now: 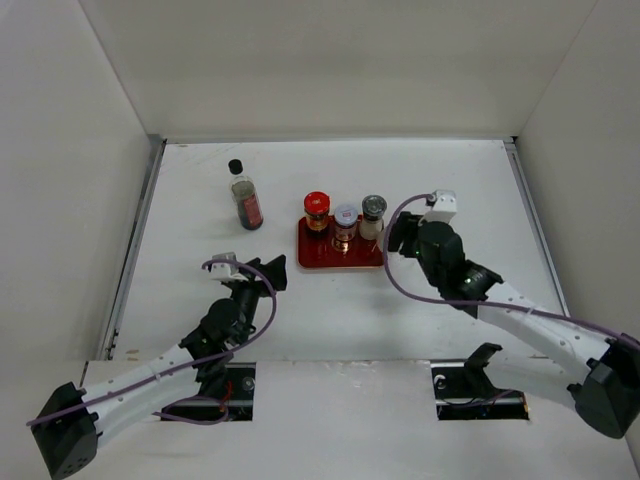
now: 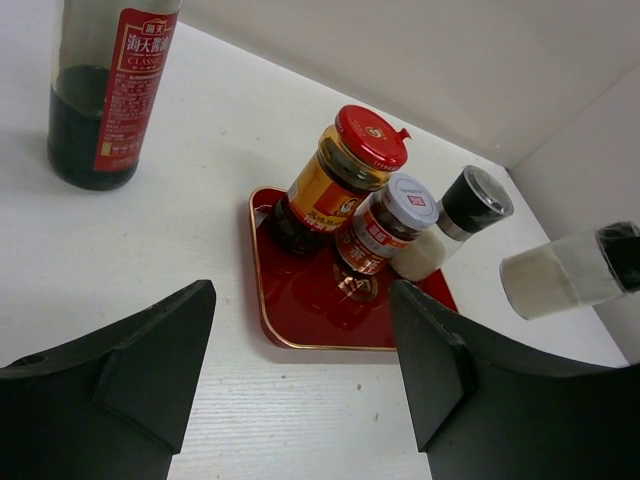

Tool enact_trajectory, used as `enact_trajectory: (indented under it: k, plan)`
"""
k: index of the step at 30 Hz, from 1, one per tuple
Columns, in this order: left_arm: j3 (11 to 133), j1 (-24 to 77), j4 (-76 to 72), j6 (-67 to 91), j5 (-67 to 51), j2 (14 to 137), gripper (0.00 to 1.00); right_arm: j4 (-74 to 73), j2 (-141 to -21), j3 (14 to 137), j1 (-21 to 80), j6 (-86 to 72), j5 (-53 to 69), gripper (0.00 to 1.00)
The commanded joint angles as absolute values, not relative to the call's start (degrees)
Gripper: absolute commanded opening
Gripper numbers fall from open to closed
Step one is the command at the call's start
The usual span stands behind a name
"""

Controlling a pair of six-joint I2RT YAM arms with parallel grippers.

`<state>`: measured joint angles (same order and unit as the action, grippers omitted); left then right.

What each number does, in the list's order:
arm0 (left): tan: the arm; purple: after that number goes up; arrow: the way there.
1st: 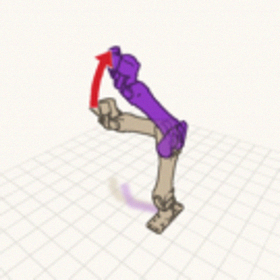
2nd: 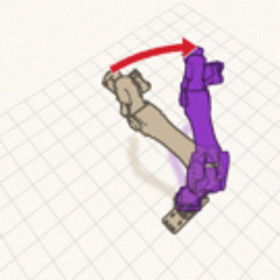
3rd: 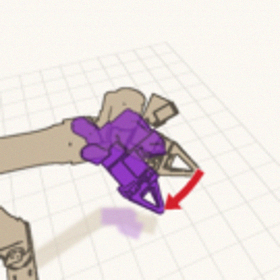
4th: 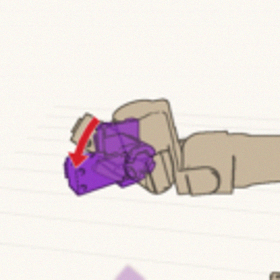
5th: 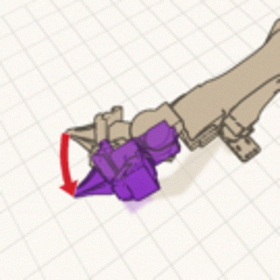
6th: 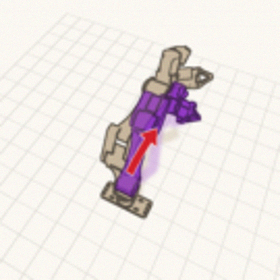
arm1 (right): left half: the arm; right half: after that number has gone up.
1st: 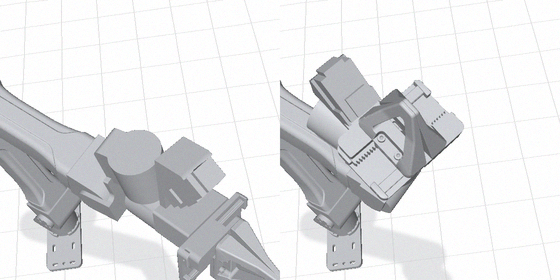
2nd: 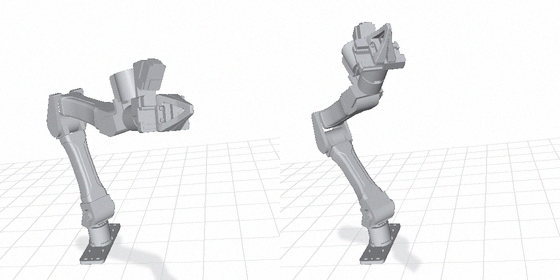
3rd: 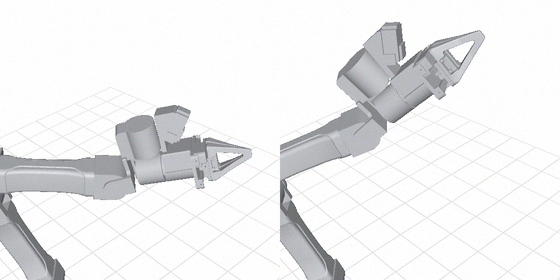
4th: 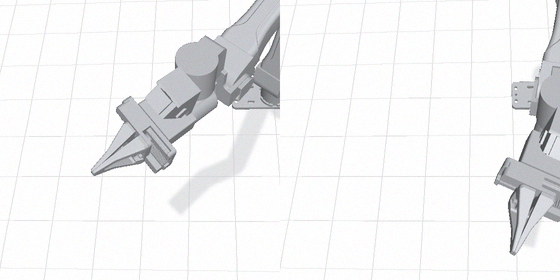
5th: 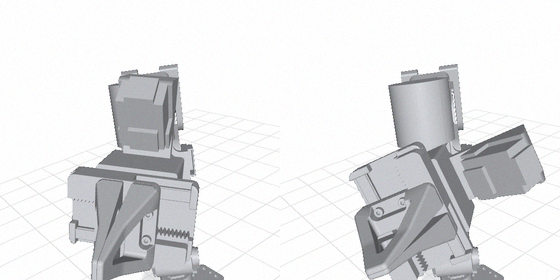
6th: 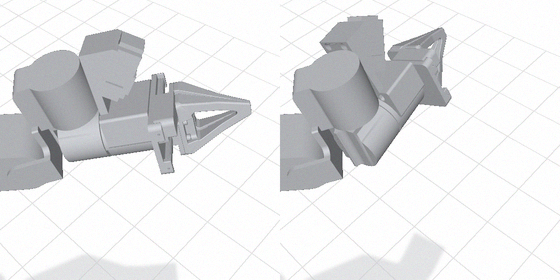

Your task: Organize the condiment bottles

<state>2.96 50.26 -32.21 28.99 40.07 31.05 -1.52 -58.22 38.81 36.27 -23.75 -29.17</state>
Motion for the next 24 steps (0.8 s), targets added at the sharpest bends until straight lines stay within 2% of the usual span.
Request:
enact_trajectory:
  k: [1, 4, 10, 17, 24]
  plan:
    - [-1.06, 49.96, -34.54, 29.44, 40.34, 31.99, 0.68, 6.93, -59.67, 39.55, 42.65, -26.37, -31.29, 0.55]
    - [1.04, 49.61, -32.09, 29.44, 42.01, 32.96, 0.68, 9.92, -64.58, 41.48, 46.00, -26.37, -32.60, 0.55]
    - [12.90, 49.18, -16.64, 30.23, 47.45, 35.33, 0.69, 14.32, -74.78, 45.52, 48.29, -24.44, -32.87, 0.55]
    - [25.65, 45.49, -8.88, 28.75, 48.08, 40.24, 0.80, 17.57, -81.21, 48.07, 50.58, -19.61, -38.84, 0.56]
    - [36.37, 38.73, -4.40, 26.64, 45.09, 48.77, 0.85, 17.14, -84.99, 48.87, 50.58, -18.98, -39.55, 0.58]
